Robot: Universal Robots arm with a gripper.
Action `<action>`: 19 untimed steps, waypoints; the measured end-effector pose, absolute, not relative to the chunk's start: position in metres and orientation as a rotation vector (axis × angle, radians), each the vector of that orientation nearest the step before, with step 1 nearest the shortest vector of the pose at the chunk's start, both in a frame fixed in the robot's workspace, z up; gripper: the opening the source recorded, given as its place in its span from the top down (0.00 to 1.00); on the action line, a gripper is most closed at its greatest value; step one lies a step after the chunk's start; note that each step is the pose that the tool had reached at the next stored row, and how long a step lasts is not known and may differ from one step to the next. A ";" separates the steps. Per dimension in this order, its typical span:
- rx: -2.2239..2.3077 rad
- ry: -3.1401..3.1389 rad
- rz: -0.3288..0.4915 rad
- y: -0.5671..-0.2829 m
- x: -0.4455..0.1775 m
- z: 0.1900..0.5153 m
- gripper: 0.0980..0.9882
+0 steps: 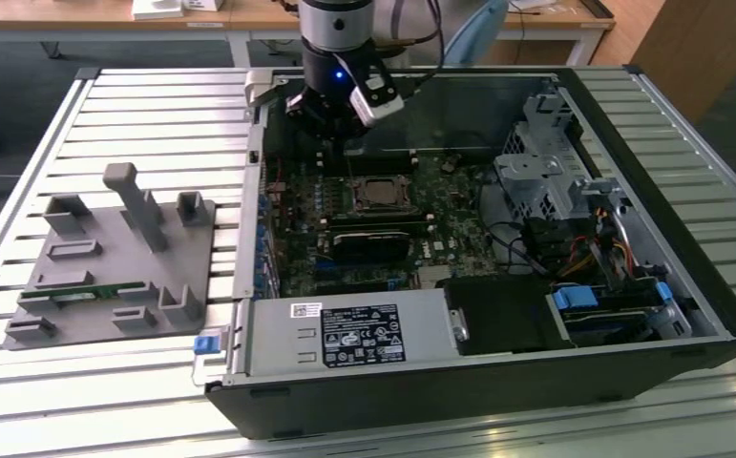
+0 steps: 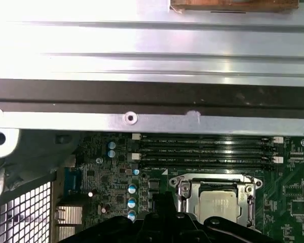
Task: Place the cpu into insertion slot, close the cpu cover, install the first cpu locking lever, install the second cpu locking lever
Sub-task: 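Install the first cpu locking lever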
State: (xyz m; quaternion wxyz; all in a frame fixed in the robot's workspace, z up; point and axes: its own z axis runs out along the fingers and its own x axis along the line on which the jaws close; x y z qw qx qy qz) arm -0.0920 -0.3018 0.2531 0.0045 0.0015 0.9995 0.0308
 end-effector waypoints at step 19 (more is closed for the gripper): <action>0.003 3.134 0.101 -0.293 -0.063 0.251 0.99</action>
